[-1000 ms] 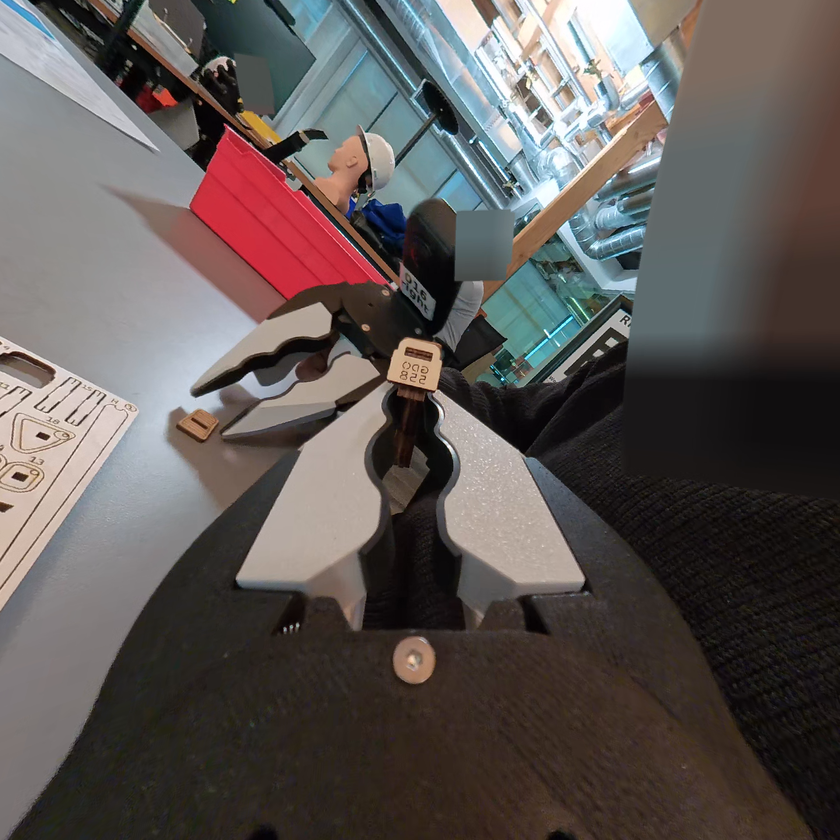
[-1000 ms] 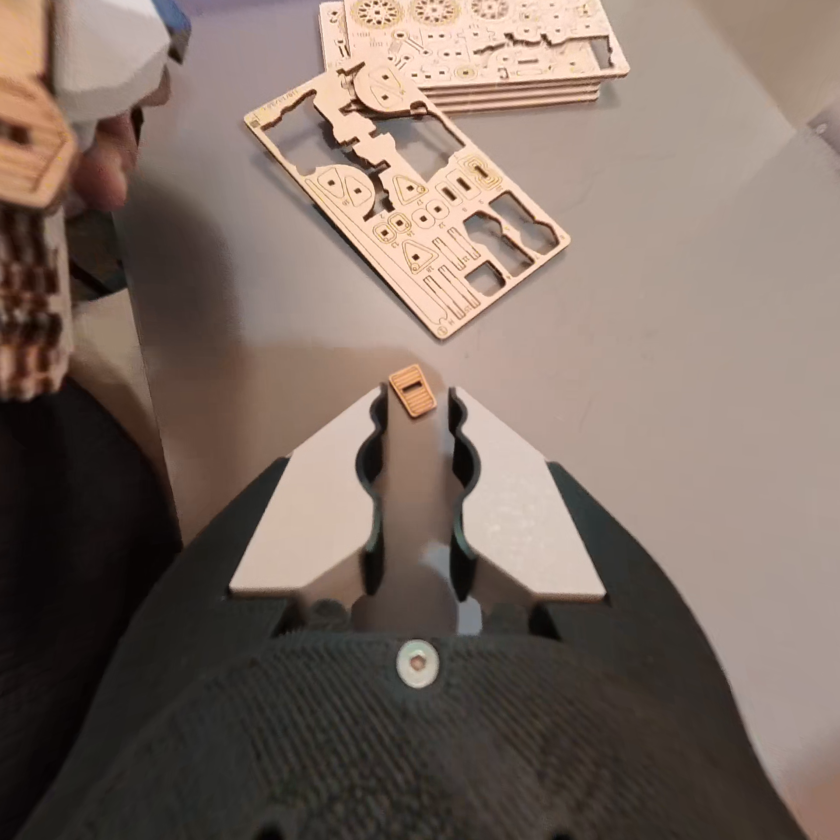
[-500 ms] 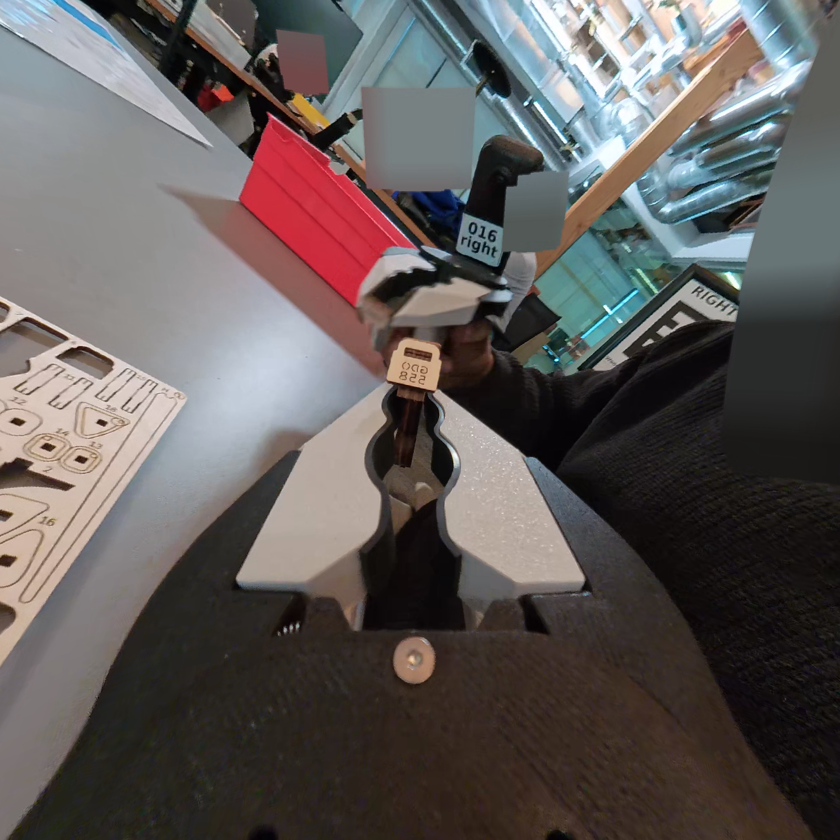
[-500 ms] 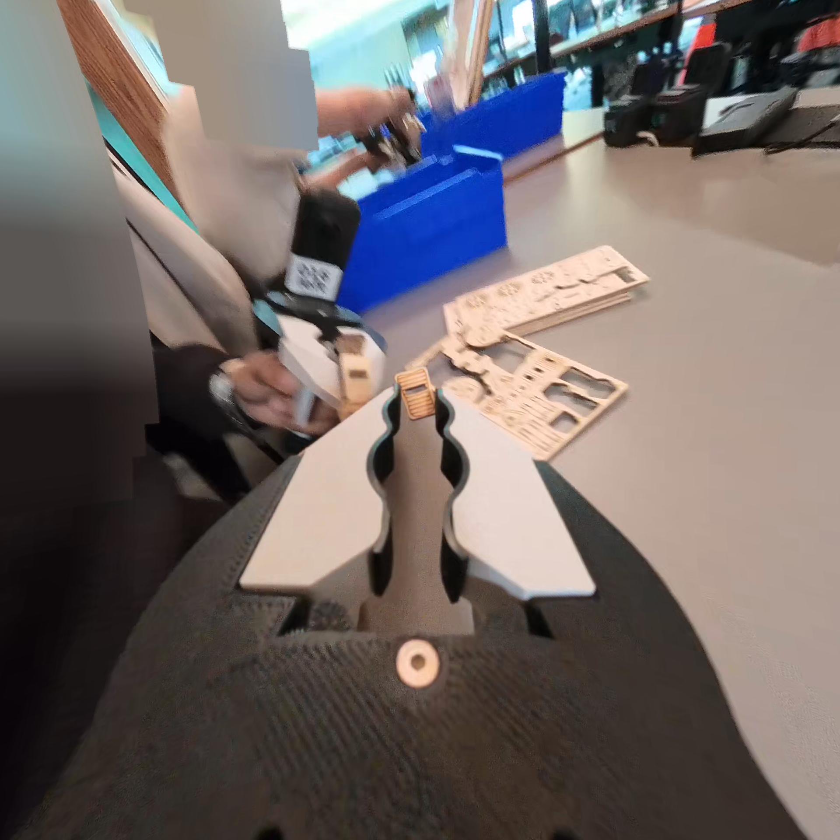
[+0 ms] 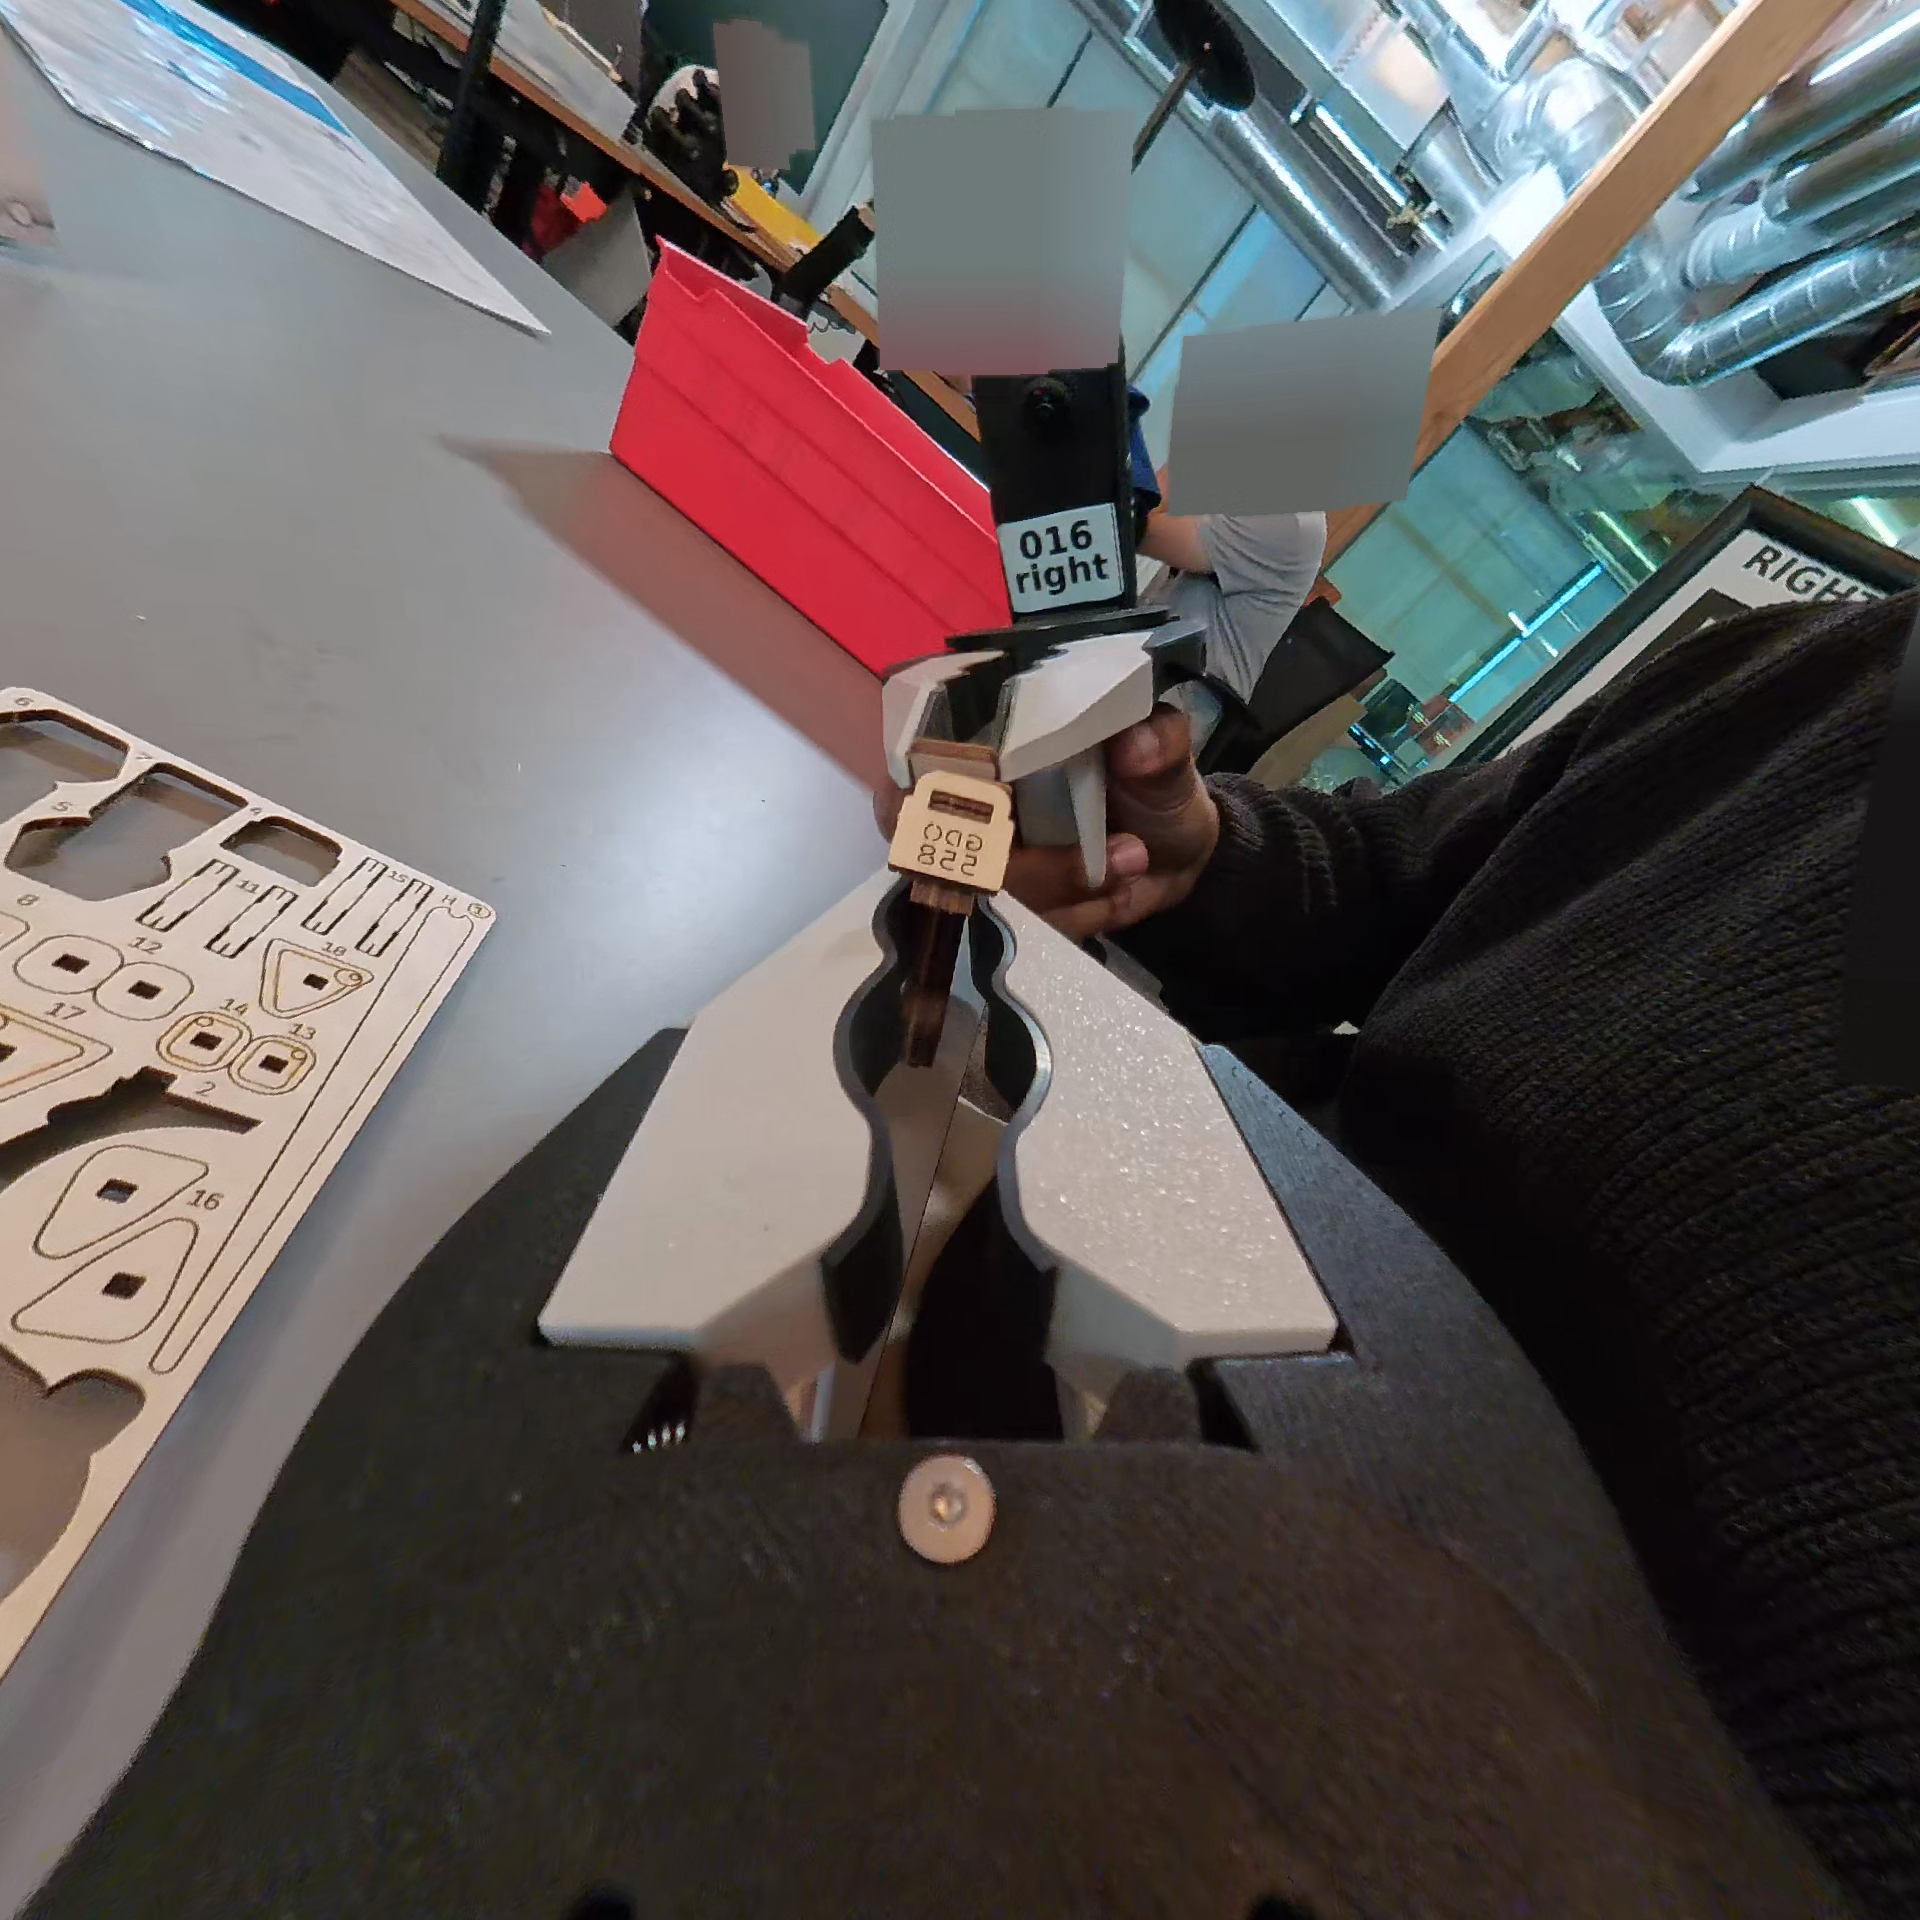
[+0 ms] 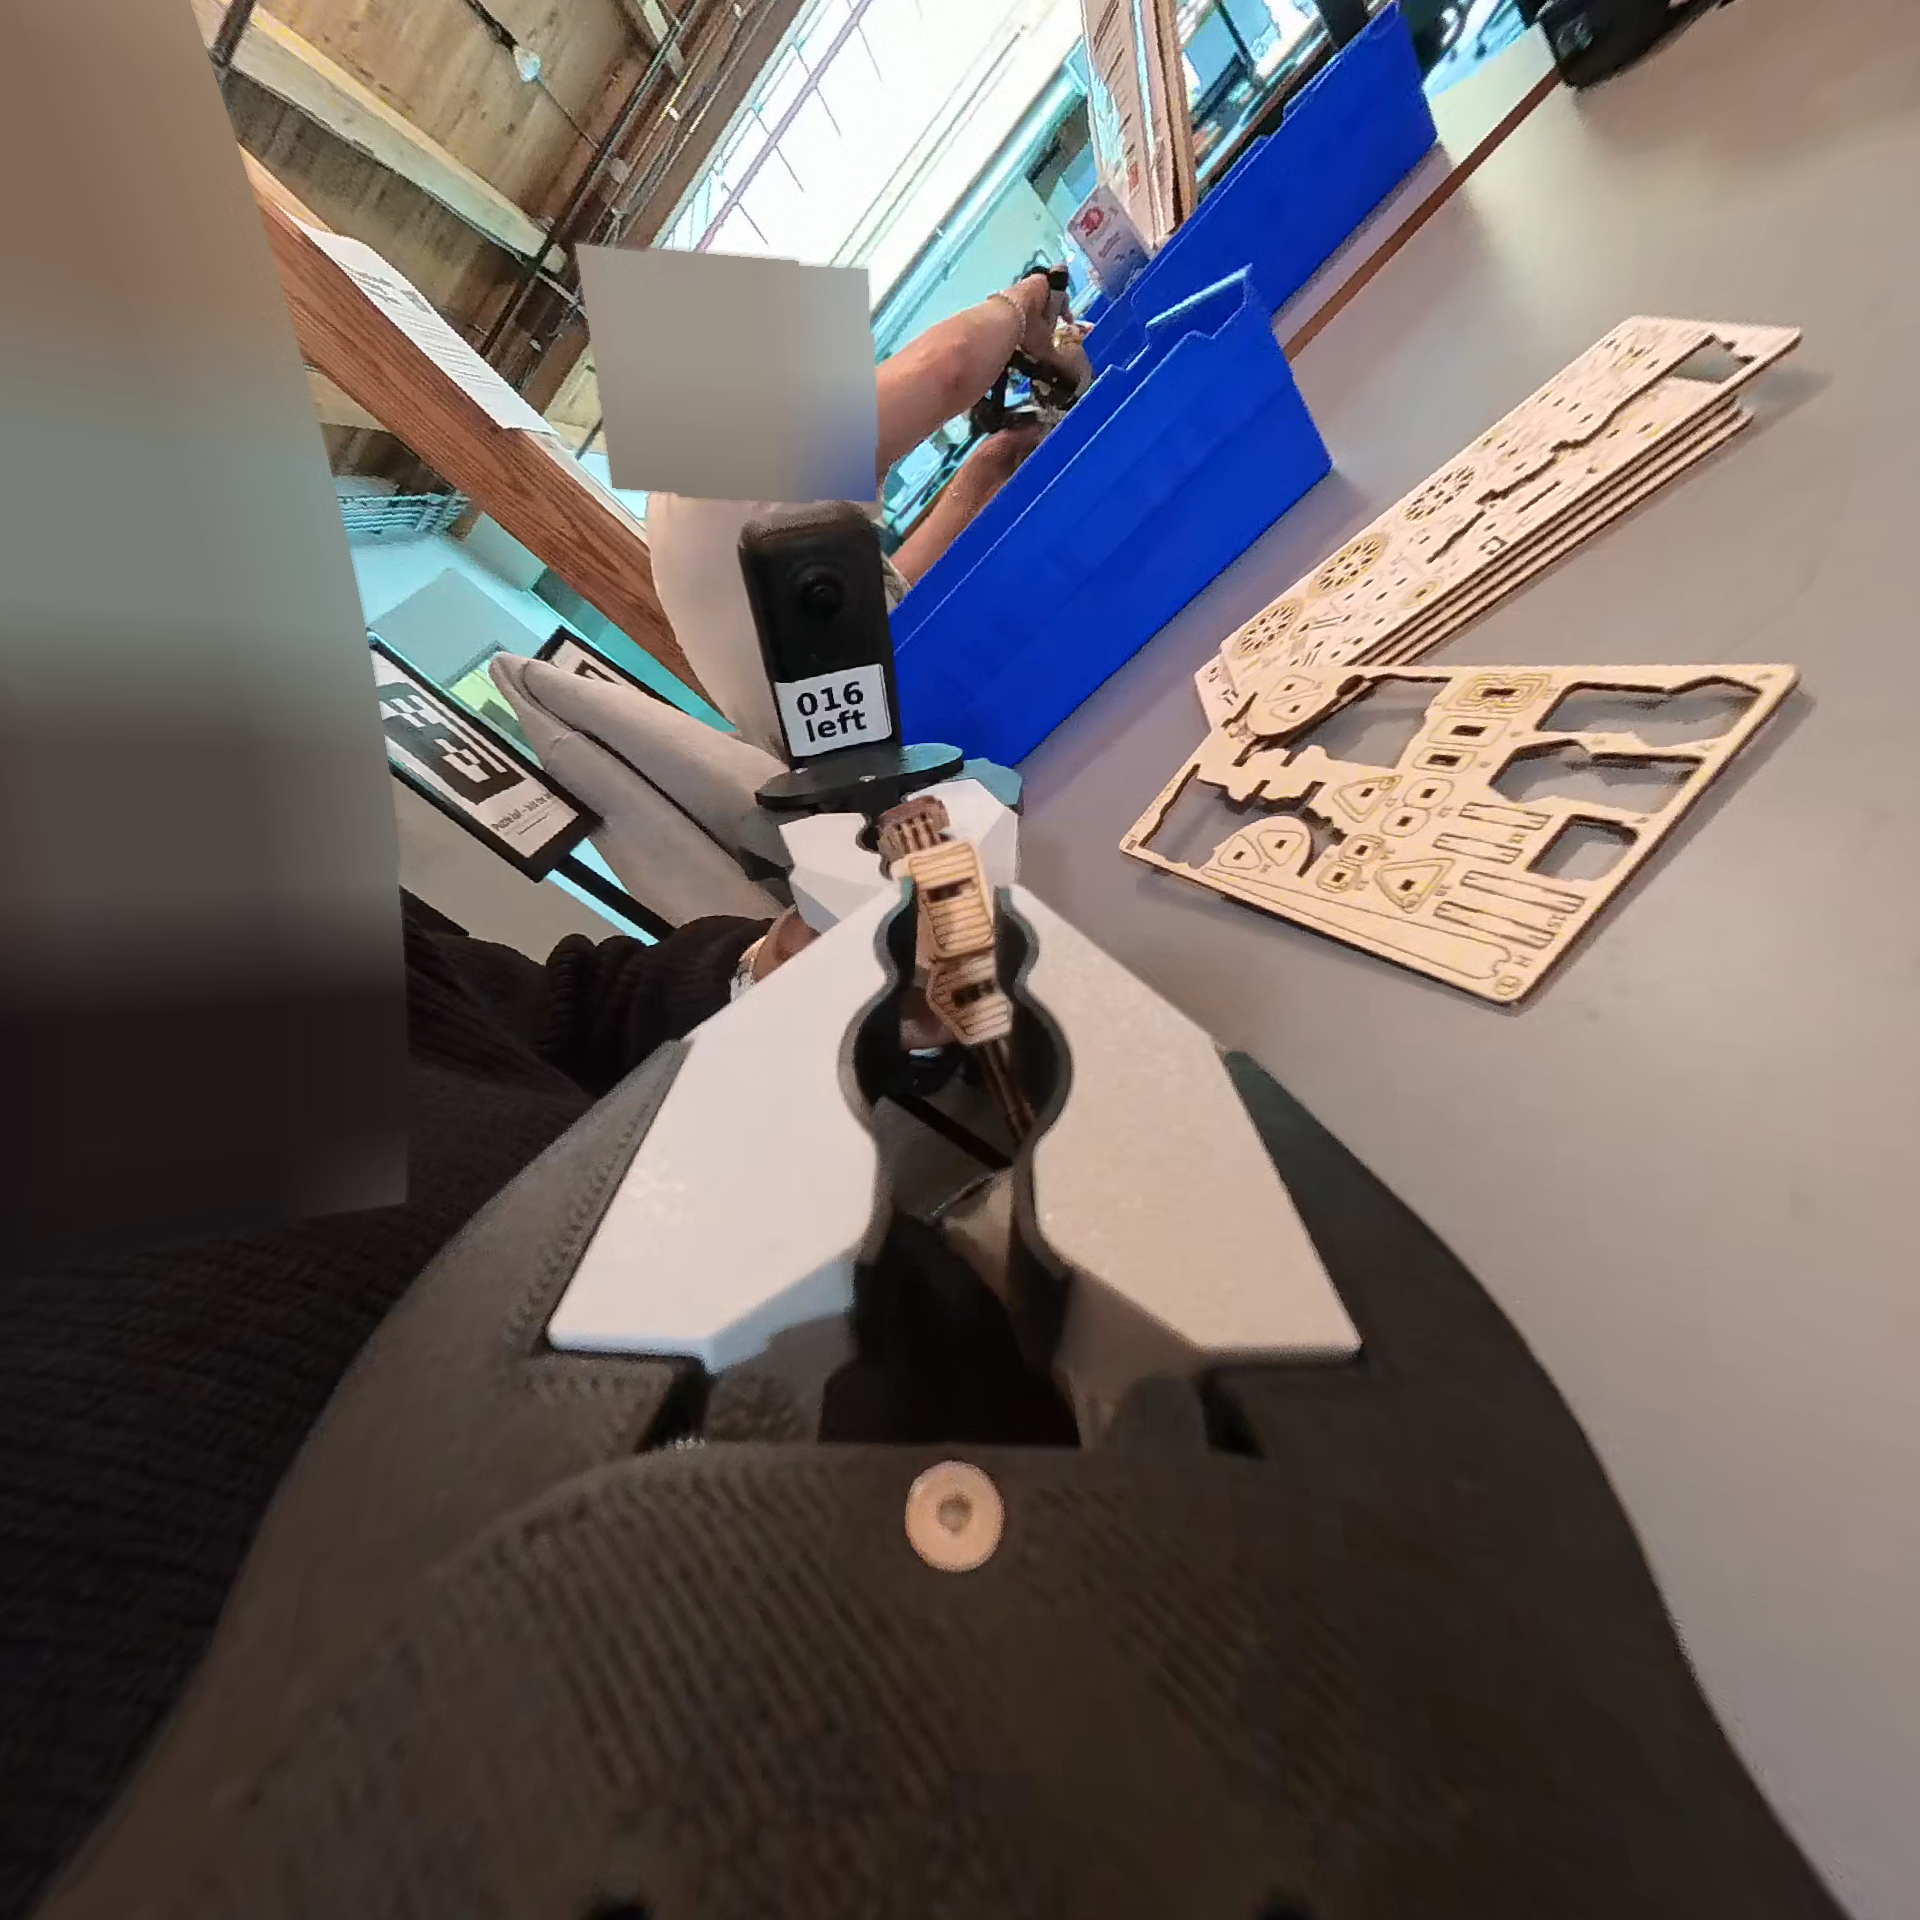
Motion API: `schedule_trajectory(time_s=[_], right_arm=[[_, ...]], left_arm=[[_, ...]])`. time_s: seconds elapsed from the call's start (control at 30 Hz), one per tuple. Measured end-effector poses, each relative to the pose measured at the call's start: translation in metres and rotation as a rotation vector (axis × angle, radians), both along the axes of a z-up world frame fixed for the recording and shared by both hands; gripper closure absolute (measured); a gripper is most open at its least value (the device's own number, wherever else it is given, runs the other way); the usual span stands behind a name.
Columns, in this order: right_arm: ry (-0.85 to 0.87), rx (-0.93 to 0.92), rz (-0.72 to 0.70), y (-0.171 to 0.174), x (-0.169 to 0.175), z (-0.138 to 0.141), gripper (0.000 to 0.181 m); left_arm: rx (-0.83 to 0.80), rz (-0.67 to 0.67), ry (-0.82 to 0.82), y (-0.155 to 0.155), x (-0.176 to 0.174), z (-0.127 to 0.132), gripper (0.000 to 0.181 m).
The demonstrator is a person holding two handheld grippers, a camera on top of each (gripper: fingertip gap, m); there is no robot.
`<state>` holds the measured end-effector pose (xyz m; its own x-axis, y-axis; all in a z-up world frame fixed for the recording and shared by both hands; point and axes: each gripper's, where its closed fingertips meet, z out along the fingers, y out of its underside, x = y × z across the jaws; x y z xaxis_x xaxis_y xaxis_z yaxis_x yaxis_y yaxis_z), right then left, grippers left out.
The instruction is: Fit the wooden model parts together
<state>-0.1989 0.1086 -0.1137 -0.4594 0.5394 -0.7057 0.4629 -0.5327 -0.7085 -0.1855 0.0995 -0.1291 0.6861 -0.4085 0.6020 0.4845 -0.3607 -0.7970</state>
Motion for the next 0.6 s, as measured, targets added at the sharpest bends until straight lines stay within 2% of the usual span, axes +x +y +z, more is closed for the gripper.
schedule_trajectory(time_s=[0.17,0.6], right_arm=[[0.007,-0.017,0.031,-0.0083,-0.0010,0.0003,0.168],[0.064,0.138,0.044,-0.0105,0.0040,-0.0006,0.168]], left_arm=[[-0.005,0.005,0.001,-0.0021,-0.0024,-0.0001,0.175],[-0.017,-0.046,0.039,-0.0047,0.0052,-0.0038,0.175]])
